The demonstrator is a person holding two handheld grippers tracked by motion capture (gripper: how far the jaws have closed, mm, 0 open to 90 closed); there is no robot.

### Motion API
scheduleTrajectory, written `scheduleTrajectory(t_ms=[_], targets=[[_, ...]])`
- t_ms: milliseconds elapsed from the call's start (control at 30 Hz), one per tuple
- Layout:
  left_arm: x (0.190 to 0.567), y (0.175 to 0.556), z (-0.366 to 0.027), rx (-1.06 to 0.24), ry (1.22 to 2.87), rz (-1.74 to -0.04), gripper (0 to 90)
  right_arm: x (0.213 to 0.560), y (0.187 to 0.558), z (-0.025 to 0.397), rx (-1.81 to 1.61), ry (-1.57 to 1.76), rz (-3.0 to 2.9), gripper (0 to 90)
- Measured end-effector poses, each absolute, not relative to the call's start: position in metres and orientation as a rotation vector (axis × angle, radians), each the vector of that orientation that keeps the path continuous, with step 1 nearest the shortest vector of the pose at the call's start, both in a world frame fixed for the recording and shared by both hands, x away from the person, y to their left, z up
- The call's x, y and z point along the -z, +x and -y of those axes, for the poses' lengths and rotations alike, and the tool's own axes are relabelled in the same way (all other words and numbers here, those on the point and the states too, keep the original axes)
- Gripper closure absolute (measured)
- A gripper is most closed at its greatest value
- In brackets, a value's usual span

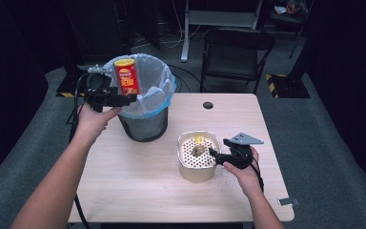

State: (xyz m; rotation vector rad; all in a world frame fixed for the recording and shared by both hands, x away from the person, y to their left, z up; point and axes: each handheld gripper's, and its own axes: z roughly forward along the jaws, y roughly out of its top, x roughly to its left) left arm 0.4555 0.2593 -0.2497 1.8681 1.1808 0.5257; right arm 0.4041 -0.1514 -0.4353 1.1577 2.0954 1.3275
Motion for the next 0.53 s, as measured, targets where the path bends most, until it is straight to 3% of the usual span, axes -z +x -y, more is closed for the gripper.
scheduleTrajectory(t_ms=[533], targets=[[0.265, 0.434, -0.263, -0.496, 1.865, -1.127, 22.5, 0.435, 0.403, 0.152, -1.327, 1.164, -2.094, 26.6]])
